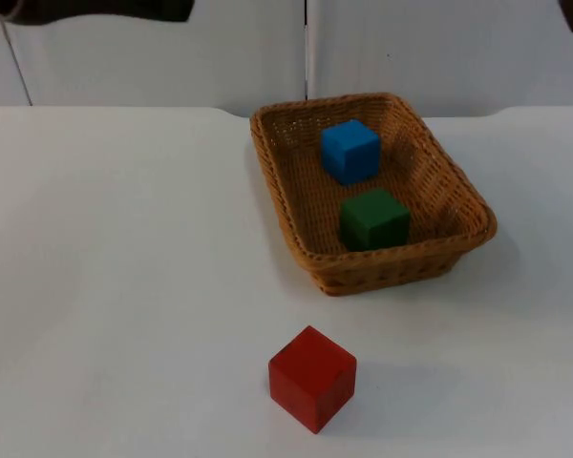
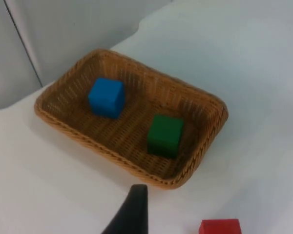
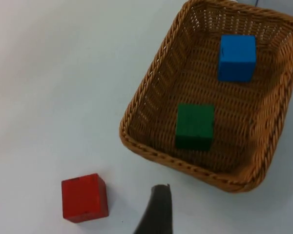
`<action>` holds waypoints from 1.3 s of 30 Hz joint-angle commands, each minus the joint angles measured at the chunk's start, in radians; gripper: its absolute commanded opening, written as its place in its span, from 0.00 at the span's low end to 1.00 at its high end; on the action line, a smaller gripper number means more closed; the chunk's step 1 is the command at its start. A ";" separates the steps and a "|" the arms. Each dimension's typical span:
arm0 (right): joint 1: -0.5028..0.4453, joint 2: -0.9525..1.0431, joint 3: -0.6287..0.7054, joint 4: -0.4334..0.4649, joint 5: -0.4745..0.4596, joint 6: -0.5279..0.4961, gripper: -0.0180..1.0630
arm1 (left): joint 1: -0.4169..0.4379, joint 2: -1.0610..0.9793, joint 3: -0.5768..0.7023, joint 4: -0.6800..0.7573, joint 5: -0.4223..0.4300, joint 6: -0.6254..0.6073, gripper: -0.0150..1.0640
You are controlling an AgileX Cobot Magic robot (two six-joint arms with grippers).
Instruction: Pick up one cube with each hand and place exactly two cubes into the same basket, leaving the remaining cube outside.
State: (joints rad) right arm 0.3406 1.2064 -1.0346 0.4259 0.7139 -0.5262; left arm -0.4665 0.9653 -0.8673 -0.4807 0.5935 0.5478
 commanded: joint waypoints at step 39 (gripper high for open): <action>0.004 -0.911 0.420 -0.052 0.199 0.172 0.68 | 0.001 -0.717 0.246 0.384 0.302 -0.454 0.87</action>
State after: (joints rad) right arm 0.3406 0.3155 -0.6166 0.3938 0.8967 -0.3804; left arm -0.4665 0.2704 -0.6249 -0.1336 0.8685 0.1299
